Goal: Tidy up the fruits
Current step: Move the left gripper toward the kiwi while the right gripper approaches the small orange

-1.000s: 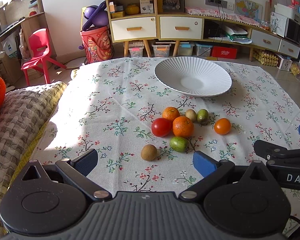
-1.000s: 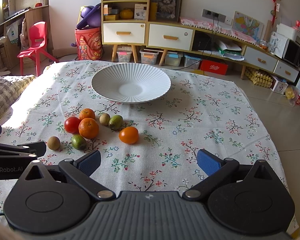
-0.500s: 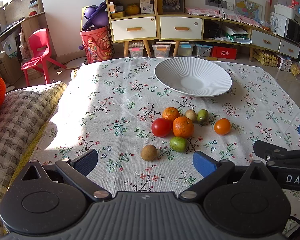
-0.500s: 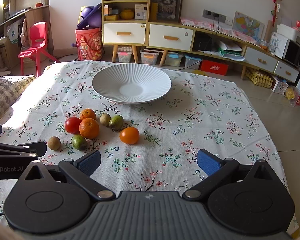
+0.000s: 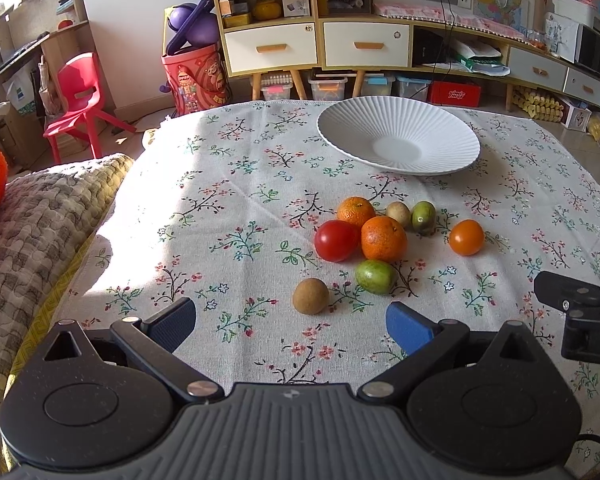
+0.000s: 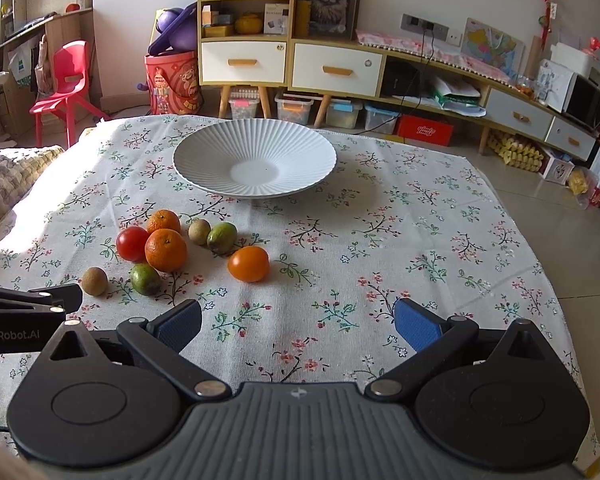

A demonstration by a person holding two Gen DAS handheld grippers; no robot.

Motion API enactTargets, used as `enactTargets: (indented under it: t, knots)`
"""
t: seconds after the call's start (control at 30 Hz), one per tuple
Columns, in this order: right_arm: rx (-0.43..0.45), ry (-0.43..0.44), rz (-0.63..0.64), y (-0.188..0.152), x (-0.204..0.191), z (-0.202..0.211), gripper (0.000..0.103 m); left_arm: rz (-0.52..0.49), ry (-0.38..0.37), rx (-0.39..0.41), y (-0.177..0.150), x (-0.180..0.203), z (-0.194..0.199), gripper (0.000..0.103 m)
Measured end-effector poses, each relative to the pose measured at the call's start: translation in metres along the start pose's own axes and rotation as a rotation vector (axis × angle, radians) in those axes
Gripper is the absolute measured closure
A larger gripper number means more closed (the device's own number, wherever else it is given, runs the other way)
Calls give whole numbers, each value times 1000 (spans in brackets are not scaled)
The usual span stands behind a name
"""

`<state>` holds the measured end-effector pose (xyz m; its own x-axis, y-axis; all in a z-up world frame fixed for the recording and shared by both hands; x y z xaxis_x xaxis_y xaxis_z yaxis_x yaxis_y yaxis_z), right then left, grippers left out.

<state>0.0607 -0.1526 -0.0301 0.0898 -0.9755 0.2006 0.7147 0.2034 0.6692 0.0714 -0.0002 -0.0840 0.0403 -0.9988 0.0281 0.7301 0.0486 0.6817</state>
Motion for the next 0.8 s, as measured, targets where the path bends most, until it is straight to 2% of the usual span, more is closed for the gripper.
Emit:
enactTargets:
  t: [0.27, 0.53, 0.7, 0.8]
  knots:
    - [28, 12, 53, -11, -2, -15, 0, -24, -14, -20, -13, -3, -19, 11]
    - [-16, 50, 17, -31, 1, -38, 0, -12, -54, -30, -25, -6, -40, 11]
    - [-5, 91, 15, -34, -5, -46, 0, -47, -49, 3, -30, -6, -51, 11]
    - [5, 97, 28, -33, -9, -49, 0, -32, -69, 15, -29, -8, -55, 11]
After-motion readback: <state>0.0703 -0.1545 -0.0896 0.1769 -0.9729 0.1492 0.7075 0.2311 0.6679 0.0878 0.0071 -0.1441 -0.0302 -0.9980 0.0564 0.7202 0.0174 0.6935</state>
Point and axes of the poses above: each gripper's, at about its wrist camera, not at the fingertips, and z roughly against the way its jaws point, x to its right, y to its top, the point moved 9 cm from there along -z, roughly the way its jaws point, and after that the axes turned 12 degrees about z, right-handed, at the moved point
